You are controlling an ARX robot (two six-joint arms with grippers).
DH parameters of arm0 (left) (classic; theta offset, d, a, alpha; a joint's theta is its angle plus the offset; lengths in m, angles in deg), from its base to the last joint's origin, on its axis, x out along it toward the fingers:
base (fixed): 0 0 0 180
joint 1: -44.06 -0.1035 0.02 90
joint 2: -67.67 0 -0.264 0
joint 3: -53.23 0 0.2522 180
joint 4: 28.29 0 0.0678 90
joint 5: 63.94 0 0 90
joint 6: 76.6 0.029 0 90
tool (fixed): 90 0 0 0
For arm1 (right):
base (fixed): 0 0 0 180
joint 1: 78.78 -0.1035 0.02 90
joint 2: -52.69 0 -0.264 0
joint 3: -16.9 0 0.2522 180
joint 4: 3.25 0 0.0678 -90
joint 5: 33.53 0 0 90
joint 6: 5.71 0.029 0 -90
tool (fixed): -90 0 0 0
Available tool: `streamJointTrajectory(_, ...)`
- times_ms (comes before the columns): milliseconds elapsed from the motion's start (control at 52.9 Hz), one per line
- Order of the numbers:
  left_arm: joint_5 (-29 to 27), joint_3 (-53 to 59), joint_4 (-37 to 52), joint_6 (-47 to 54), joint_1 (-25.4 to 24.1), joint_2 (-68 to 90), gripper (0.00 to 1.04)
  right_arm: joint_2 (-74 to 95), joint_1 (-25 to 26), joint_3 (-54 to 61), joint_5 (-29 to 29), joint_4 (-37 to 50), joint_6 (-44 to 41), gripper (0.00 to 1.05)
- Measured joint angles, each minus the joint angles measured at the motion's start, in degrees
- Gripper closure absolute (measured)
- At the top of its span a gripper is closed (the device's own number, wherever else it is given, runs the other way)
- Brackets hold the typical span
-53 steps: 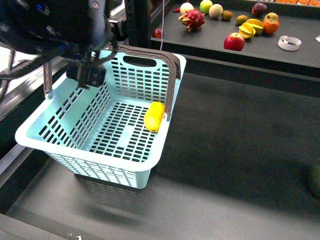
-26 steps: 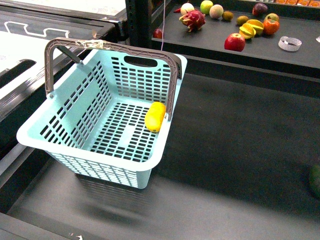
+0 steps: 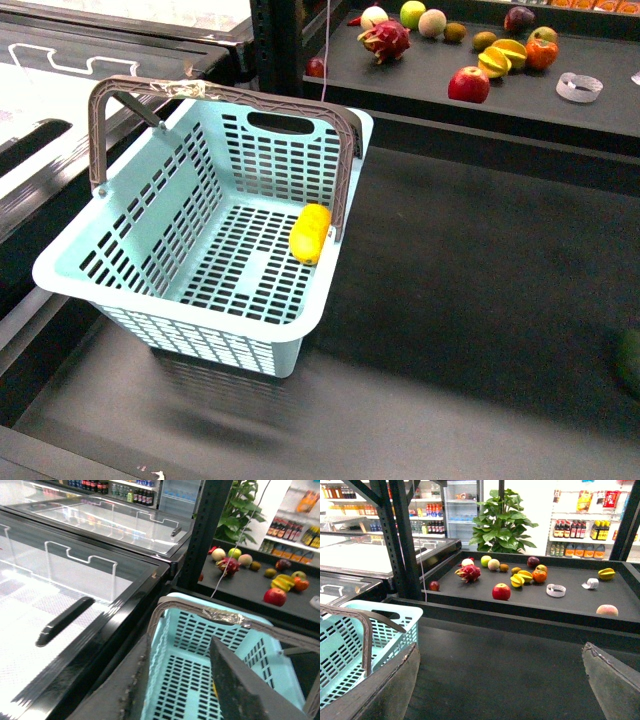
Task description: Pick mango with right arm and hold basket with left
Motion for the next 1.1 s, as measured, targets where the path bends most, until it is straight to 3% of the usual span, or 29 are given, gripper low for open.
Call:
streamJointTrajectory(170,0.39,3.98,-5.86,3.76,0.02,-9.2,1.03,0.0,0.0,0.0,-0.02,0.0,0.0,0.08)
streamJointTrajectory(378,0.39,7.26,-21.09,4.46,0.02,-28.06,1.03,0.0,0.0,0.0,-0.02,0.0,0.0,0.08)
streamJointTrajectory(1096,0.37,9.18,-49.37,4.92,0.02,-60.26,1.03,0.0,0.0,0.0,-0.02,0.02,0.0,0.08)
